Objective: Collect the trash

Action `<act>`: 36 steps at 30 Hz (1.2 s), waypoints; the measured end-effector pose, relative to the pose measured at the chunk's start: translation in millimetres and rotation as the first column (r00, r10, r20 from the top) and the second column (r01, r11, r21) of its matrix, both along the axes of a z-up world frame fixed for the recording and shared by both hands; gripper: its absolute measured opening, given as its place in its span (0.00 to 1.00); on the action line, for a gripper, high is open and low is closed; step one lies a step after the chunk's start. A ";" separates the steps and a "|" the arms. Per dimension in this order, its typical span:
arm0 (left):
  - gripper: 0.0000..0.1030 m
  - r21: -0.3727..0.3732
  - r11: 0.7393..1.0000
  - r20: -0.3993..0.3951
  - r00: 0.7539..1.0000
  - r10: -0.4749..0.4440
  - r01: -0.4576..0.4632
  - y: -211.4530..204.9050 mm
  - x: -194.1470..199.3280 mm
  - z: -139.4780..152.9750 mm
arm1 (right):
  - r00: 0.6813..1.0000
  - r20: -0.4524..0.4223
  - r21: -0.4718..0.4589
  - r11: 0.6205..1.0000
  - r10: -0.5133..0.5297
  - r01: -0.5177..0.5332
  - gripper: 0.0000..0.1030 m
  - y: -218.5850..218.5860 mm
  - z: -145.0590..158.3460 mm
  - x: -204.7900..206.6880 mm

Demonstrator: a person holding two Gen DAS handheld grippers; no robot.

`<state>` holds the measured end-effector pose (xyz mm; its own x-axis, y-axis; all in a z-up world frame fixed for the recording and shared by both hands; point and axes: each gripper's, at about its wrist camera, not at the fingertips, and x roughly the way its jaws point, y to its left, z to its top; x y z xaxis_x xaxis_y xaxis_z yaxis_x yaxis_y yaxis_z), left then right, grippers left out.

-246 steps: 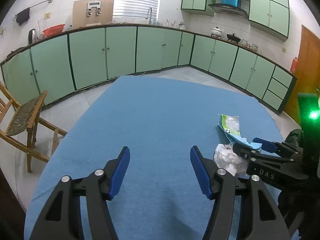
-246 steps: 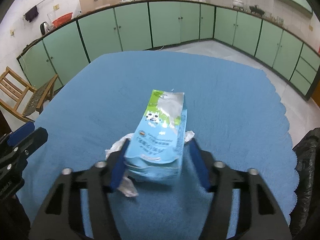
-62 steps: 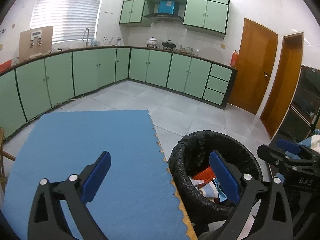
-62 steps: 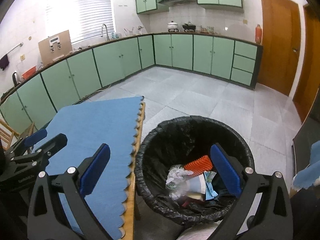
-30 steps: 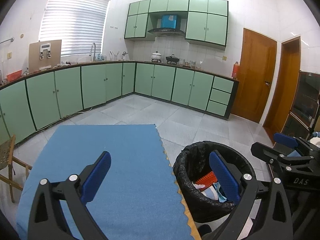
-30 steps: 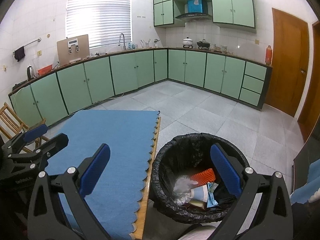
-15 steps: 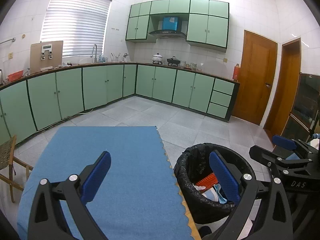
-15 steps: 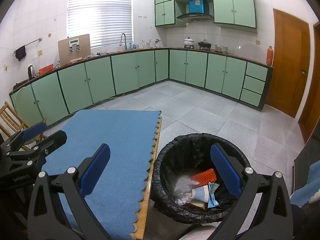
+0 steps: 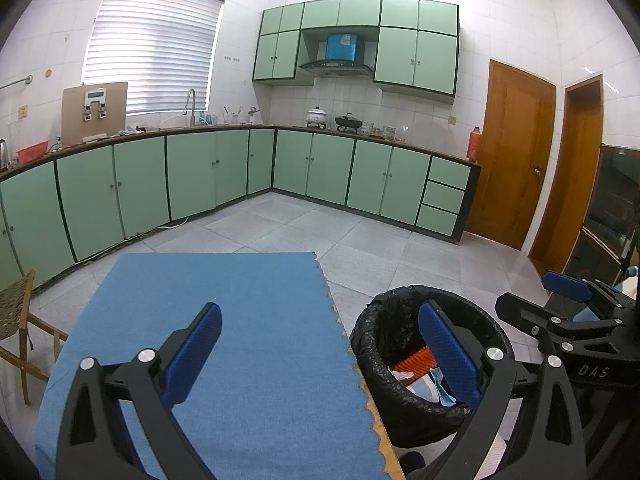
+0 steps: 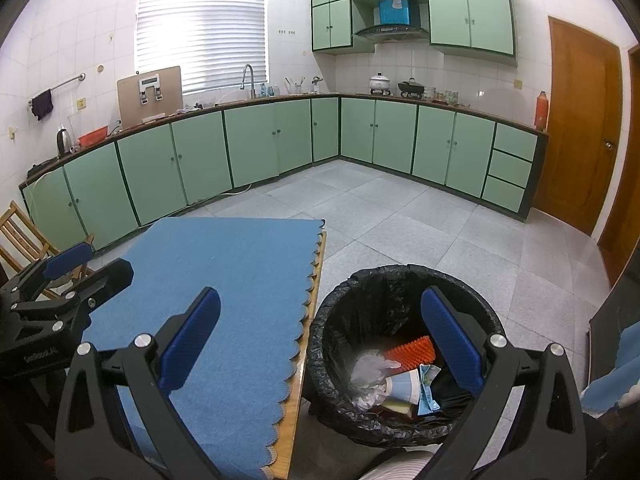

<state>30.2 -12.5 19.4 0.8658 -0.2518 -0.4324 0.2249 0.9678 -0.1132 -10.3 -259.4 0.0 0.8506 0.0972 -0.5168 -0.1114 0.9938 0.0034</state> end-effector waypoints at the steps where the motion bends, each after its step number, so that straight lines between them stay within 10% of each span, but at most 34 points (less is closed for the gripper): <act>1: 0.94 0.000 1.000 0.001 1.000 0.000 0.000 0.1 -0.1 0.0 | 1.000 -0.001 0.001 1.000 0.000 0.000 0.95 0.1 0.0 0.0; 36: 0.94 0.002 1.000 -0.007 1.000 0.008 -0.008 5.3 0.5 -3.9 | 1.000 -0.009 0.000 1.000 0.008 -0.008 0.95 2.6 -6.7 3.7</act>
<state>30.7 -7.2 15.5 0.8648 -0.2442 -0.4387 0.2164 0.9697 -0.1131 -6.6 -256.8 -6.7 0.8451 0.1040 -0.5244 -0.1191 0.9929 0.0049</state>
